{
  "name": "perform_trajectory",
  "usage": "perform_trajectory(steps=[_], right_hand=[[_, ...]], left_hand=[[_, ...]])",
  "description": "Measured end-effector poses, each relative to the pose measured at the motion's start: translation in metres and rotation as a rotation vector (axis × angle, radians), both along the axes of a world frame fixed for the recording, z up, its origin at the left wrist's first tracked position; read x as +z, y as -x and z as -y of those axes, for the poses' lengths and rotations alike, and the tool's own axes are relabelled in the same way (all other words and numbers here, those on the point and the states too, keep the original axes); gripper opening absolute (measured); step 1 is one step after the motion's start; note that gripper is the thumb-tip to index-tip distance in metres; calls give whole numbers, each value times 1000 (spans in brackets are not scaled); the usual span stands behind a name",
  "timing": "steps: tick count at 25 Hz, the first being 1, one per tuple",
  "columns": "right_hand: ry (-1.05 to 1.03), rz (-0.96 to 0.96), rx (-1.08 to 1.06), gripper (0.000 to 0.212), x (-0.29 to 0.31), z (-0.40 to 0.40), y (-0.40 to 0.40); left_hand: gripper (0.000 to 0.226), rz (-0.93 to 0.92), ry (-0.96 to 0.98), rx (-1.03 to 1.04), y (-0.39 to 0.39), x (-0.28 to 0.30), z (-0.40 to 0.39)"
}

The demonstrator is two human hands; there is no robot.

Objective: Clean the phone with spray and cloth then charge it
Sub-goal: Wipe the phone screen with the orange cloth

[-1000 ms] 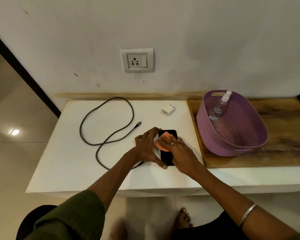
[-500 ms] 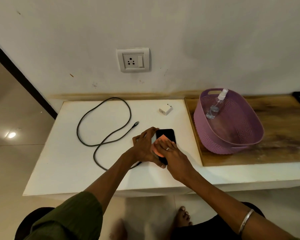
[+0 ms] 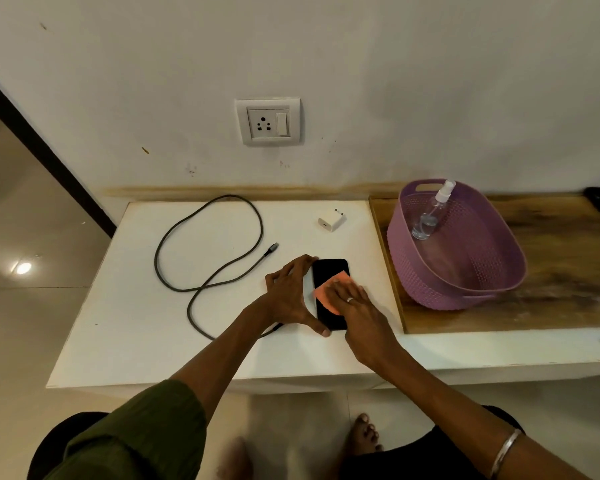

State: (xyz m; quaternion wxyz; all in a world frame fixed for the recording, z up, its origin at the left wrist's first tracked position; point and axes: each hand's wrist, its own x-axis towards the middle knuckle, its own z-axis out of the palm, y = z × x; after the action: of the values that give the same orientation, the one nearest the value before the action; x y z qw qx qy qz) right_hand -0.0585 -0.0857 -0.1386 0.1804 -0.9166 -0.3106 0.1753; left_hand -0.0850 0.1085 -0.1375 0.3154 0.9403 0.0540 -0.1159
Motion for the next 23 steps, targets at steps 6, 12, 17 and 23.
perform_trajectory(steps=[6, 12, 17, 23], right_hand=[[20, 192, 224, 74, -11, 14, 1], [100, 209, -66, 80, -12, 30, -7], [-55, -29, 244, 122, -19, 7, 9], [163, 210, 218, 80, -7, 39, -1]], left_hand=[[148, -5, 22, 7, 1, 0, 0], [149, 3, -17, 11, 1, 0, 1], [147, 2, 17, 0, 1, 2, 0], [147, 9, -4, 8, 2, 3, 1]])
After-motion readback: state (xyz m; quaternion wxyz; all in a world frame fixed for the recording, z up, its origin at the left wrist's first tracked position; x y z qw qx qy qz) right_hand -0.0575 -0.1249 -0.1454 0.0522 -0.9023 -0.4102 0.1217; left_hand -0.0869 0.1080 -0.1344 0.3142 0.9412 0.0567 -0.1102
